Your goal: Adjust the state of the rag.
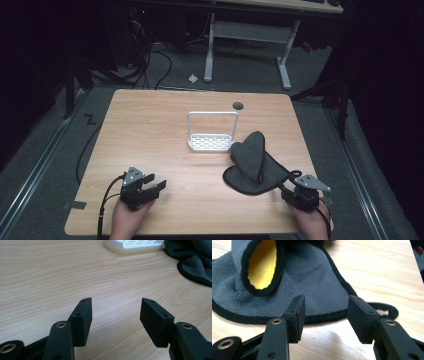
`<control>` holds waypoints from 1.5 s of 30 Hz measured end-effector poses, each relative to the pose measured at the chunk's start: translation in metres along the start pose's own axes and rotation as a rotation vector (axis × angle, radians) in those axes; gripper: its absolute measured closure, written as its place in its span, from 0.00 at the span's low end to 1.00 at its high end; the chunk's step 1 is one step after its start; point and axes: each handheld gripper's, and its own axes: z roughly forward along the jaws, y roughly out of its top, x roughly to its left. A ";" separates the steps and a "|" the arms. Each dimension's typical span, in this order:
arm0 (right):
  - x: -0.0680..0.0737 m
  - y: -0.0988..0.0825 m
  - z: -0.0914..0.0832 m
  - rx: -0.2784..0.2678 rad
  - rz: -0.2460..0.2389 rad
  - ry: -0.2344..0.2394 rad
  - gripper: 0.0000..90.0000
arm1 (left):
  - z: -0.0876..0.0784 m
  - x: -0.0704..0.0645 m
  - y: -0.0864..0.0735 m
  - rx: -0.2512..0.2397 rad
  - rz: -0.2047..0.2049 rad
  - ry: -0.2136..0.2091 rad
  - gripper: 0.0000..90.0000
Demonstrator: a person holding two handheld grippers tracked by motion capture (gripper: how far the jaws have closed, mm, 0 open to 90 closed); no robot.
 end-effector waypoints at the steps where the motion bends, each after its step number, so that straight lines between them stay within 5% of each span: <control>1: 0.001 0.001 0.001 0.002 -0.006 -0.001 0.55 | -0.001 0.001 0.000 -0.001 0.000 0.002 0.49; 10: 0.004 0.002 -0.001 -0.012 -0.029 0.009 0.55 | -0.014 0.008 0.004 -0.007 -0.035 -0.016 0.51; 17: 0.006 0.002 -0.001 -0.020 -0.041 0.010 0.58 | -0.027 0.002 -0.003 0.009 0.044 0.010 0.50; 29: 0.009 0.019 -0.001 -0.038 -0.026 0.016 0.73 | -0.018 0.003 -0.003 0.024 0.048 -0.022 0.52; 34: 0.013 0.040 0.011 -0.048 -0.049 0.029 0.86 | -0.020 0.007 -0.005 0.012 0.034 -0.026 0.52; 38: 0.005 0.059 0.029 -0.044 -0.009 0.031 1.00 | -0.021 0.007 -0.006 0.002 0.026 -0.027 0.51; 45: -0.003 0.064 0.052 -0.007 0.010 0.022 1.00 | -0.020 0.007 -0.007 0.009 0.019 -0.030 0.51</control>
